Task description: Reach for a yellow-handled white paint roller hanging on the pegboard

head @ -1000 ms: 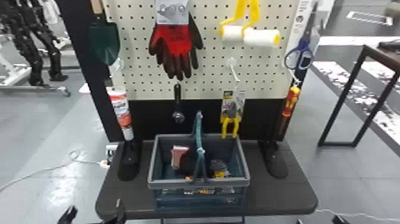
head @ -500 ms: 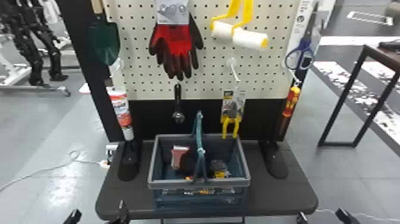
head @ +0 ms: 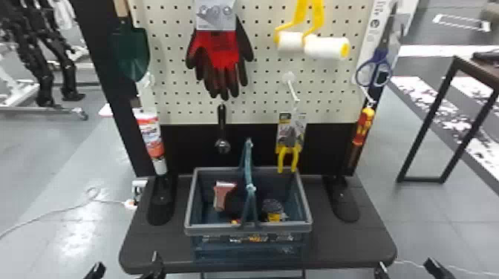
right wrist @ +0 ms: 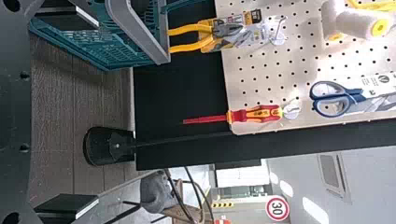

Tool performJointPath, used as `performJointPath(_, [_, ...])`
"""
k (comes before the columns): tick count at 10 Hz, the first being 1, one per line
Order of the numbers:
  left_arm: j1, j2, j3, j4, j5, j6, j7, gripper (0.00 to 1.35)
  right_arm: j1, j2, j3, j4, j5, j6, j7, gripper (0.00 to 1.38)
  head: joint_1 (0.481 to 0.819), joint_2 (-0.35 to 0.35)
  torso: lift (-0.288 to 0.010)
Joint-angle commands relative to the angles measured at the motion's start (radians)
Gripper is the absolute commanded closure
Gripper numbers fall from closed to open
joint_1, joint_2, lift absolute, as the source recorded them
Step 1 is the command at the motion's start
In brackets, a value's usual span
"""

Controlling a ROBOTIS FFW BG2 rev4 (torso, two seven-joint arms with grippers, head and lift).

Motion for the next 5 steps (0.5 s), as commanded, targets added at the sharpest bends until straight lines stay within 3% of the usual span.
performJointPath(1, [0.001,0.004,0.001,0.0,0.0,-0.004,-0.001,0.0,-0.002,0.005,0.0,-0.003,-0.003,0.002,0.0,0.0,0.549,0.0,-0.1])
performJointPath(5, [0.0,0.002,0.001,0.005,-0.004,-0.02,-0.002,0.0,-0.002,0.005,0.002,-0.003,-0.005,0.005,-0.009,0.0,0.549,0.0,-0.1])
